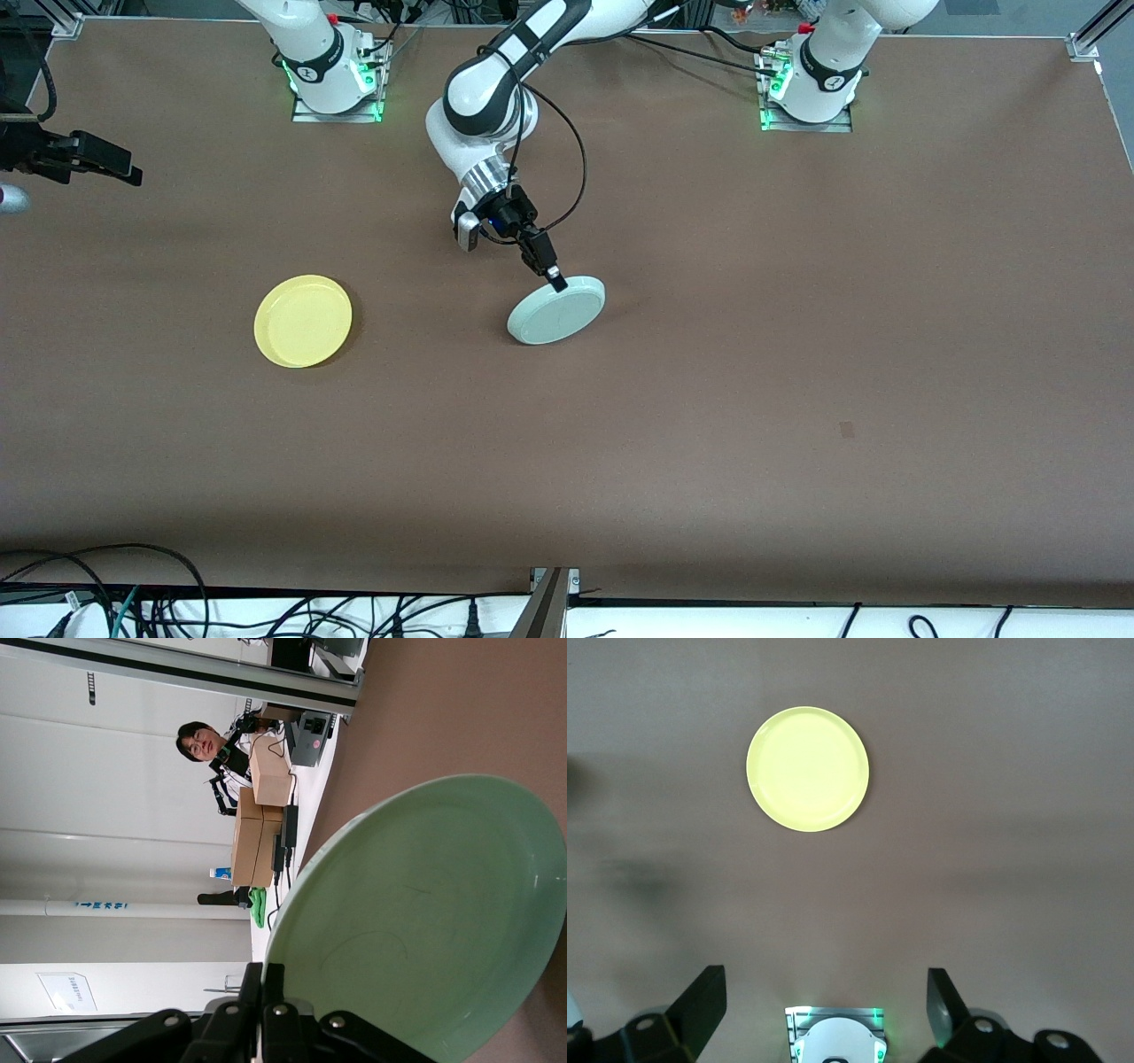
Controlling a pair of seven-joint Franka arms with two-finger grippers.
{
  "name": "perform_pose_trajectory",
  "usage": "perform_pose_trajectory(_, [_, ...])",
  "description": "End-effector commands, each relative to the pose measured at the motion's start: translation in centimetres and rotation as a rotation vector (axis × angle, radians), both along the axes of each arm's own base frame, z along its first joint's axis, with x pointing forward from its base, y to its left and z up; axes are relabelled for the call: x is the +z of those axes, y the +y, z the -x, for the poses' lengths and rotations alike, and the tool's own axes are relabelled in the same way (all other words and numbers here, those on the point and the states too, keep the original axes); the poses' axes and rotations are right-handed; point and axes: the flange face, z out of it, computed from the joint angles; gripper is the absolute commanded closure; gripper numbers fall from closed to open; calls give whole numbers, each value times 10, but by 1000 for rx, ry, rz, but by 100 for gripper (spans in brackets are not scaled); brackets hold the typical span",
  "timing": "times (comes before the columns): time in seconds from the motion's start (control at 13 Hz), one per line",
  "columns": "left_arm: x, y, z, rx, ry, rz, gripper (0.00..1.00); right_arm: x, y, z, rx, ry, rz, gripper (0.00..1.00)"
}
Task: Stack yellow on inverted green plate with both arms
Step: 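Flip the green plate upside down and lower it with the left gripper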
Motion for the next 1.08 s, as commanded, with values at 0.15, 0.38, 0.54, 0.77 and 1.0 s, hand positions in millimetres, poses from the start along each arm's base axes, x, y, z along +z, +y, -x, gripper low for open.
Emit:
perform_pose_trajectory(0.15, [-17, -22, 35, -44, 21, 41, 57, 2, -2, 4, -10, 12, 0, 0])
perform_pose_trajectory(0.38, [-30, -42, 78, -83, 66, 94, 38, 1, -5, 6, -17, 31, -9, 0])
perform_pose_trajectory(0.54, [-34, -55, 95, -129, 125, 147, 13, 0, -5, 7, -19, 35, -12, 0])
perform_pose_trajectory(0.77, [-29, -71, 99, -141, 260, 333, 0, -1, -14, 7, -36, 37, -13, 0])
perform_pose_trajectory(1.0, [-15, -84, 100, -67, 313, 615, 0, -13, -17, -1, -41, 50, -11, 0])
